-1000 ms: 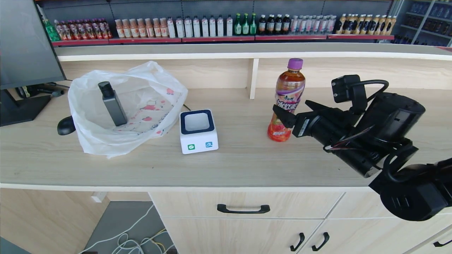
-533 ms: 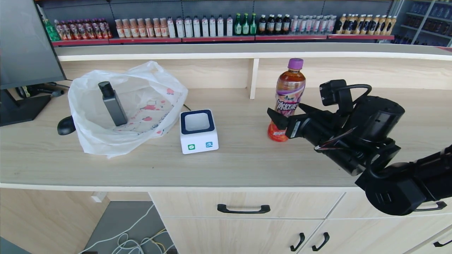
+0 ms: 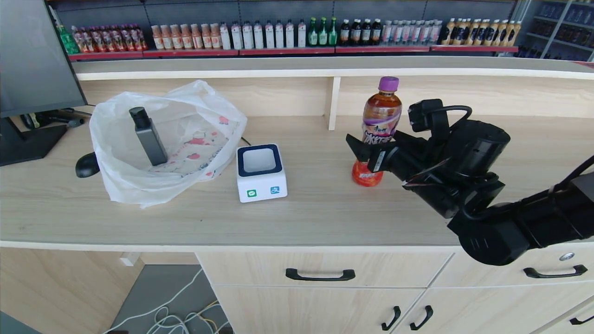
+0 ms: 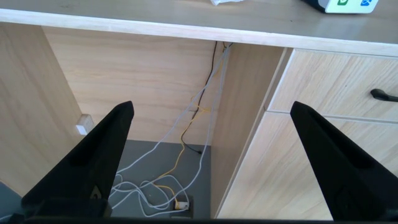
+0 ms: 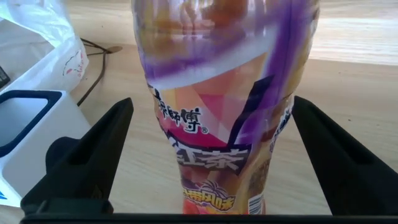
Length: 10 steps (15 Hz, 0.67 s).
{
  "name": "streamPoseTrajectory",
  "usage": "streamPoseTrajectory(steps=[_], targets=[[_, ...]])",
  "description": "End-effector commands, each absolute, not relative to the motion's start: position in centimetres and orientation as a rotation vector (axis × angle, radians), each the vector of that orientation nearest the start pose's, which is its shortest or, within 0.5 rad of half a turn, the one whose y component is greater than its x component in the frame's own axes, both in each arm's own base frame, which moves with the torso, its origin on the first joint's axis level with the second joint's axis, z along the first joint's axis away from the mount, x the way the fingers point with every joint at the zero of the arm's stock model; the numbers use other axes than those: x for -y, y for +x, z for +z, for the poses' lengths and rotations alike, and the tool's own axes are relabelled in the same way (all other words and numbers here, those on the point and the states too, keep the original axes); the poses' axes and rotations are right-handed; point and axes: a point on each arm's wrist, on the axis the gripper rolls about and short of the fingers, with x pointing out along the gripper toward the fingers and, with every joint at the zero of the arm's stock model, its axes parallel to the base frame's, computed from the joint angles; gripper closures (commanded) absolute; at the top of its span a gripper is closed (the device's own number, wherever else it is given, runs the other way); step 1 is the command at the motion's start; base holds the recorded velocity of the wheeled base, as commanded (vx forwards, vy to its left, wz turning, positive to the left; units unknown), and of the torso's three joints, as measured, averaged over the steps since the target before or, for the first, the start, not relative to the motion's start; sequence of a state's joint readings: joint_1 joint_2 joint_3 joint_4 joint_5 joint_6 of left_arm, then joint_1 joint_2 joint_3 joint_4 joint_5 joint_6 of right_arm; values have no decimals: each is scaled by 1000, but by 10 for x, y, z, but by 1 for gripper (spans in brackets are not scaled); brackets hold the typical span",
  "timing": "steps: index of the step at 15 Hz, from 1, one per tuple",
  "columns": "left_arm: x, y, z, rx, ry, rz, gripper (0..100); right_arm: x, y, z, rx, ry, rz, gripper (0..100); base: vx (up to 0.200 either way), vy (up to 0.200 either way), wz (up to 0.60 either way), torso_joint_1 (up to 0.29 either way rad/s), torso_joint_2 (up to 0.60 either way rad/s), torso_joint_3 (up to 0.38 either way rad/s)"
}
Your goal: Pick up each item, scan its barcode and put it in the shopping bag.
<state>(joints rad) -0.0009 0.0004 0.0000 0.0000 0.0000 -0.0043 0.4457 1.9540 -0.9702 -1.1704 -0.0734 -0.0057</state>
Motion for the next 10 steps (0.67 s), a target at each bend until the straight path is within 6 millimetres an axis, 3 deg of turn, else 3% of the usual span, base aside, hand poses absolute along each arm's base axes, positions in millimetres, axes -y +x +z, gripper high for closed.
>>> streamPoseTrajectory(steps=[1, 10], targets=[[0, -23, 75, 0, -5, 0, 0, -159, 342, 191, 181, 38, 365, 0, 0, 0, 0, 0, 0, 0], [0, -23, 75, 0, -5, 0, 0, -163, 350, 187, 185, 15, 358, 0, 0, 0, 0, 0, 0, 0]])
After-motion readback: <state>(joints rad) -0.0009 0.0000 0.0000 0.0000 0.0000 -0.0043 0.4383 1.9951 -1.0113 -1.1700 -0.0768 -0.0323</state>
